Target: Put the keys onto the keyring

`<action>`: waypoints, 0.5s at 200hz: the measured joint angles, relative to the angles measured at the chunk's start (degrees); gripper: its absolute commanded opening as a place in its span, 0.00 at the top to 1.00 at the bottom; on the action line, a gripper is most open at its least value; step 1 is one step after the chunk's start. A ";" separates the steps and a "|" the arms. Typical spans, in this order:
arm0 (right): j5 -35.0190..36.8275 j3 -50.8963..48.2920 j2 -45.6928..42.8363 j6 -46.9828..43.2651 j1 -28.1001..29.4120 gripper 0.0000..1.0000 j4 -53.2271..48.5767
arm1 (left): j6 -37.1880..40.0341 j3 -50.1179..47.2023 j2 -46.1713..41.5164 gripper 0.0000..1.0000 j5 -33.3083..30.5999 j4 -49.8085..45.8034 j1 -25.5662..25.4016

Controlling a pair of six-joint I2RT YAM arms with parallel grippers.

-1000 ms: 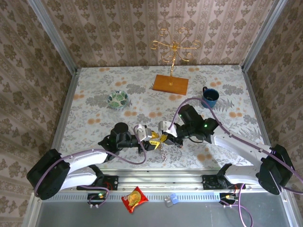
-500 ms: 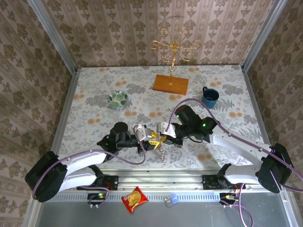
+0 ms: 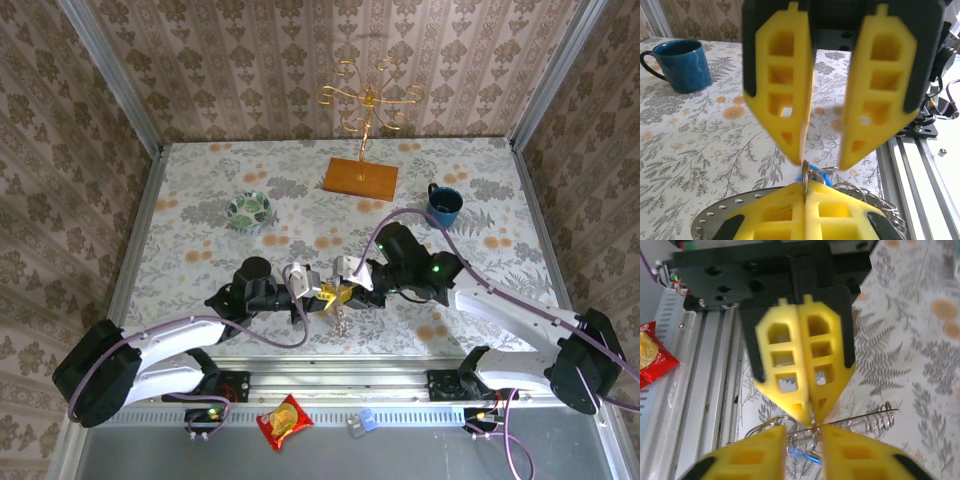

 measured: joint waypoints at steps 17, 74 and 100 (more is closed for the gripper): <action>-2.86 -3.32 -2.29 2.54 -1.92 0.63 3.61 | -0.20 -0.52 0.00 1.00 -0.28 1.60 0.00; -6.05 -7.89 -2.80 7.52 -3.17 0.62 12.66 | -3.02 -2.99 1.68 1.00 0.13 10.45 0.00; -5.86 -9.31 -2.64 9.11 -3.17 0.68 16.13 | -3.85 -3.74 2.34 1.00 0.52 13.18 0.00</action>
